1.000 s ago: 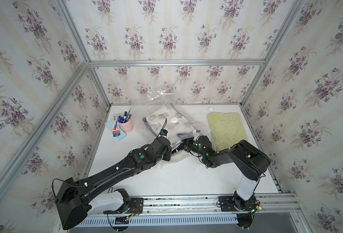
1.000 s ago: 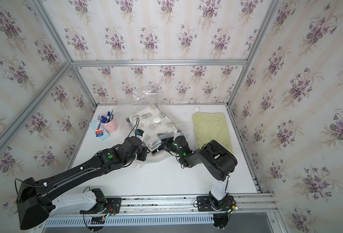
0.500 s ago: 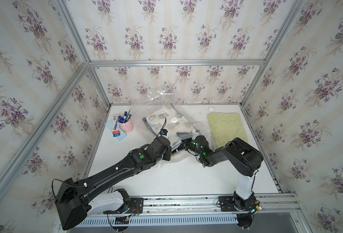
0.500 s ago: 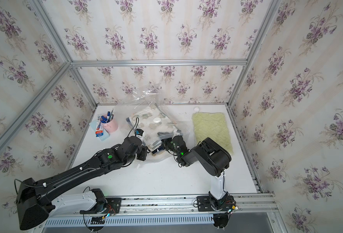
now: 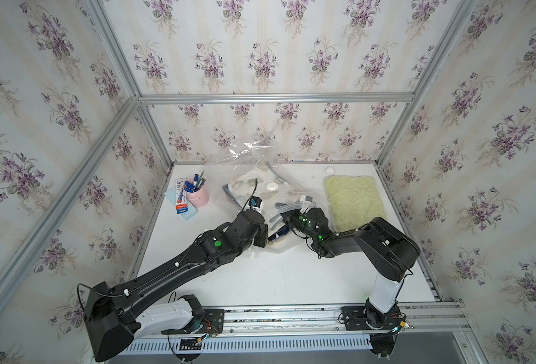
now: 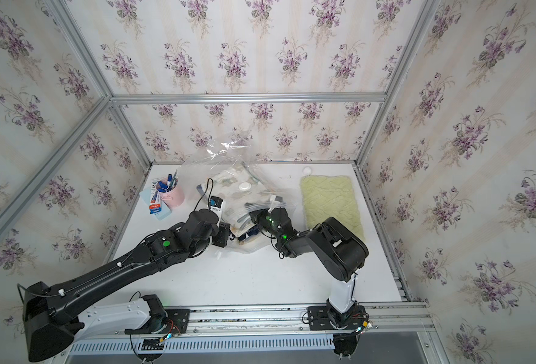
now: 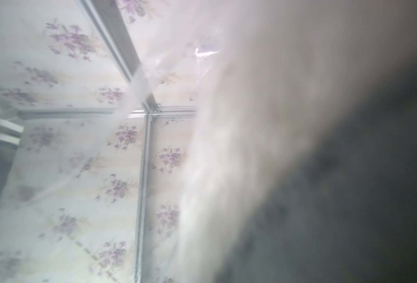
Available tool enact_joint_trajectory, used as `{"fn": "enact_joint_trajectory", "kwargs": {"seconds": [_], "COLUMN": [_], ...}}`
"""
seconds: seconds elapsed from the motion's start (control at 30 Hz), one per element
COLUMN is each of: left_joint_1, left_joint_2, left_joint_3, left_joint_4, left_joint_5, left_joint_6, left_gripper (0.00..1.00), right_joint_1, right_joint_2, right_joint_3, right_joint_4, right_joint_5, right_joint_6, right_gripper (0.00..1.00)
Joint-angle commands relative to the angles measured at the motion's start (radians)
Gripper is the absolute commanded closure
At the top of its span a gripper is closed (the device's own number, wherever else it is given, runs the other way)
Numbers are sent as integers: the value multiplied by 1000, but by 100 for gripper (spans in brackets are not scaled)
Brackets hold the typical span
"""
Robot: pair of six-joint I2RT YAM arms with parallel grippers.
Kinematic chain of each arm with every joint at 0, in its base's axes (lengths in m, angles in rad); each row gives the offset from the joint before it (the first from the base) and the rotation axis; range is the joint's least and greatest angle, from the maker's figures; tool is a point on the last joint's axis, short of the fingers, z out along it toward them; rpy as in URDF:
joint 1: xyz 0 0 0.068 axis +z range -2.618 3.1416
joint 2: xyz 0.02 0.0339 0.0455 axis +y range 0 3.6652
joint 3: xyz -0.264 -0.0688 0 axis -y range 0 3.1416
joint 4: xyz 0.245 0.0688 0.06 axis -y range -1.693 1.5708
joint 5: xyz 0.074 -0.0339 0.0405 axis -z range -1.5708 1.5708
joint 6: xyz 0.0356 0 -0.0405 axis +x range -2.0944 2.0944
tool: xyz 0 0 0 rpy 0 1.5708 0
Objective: Take the blanket out of the vacuum bag
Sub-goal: Take out the blanket from the vacuum bag.
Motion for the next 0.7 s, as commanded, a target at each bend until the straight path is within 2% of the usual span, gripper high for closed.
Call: {"fn": "enact_joint_trajectory", "kwargs": {"seconds": [0.0,0.17,0.43,0.67], "left_joint_1": [0,0,0,0], "left_joint_2": [2,14,37,43], "left_joint_3": [20,41,56,36], "left_joint_4": [3,1,4,26], "left_joint_5": [-17,-23,-28,-42], "left_joint_6": [20,28,25,9], "left_gripper": [88,88,88,88], "right_joint_1": [-1,-1,-1,17], "right_joint_2": [-25,-35,-141,-270], "right_joint_3": [15,8,-20,-147], "right_joint_4": [-27,-5,-53,-59], "right_joint_5": [-54,-80,-76,-52], "right_joint_6": [-45,-5,-36,-34], "right_gripper": [100,100,100,100]}}
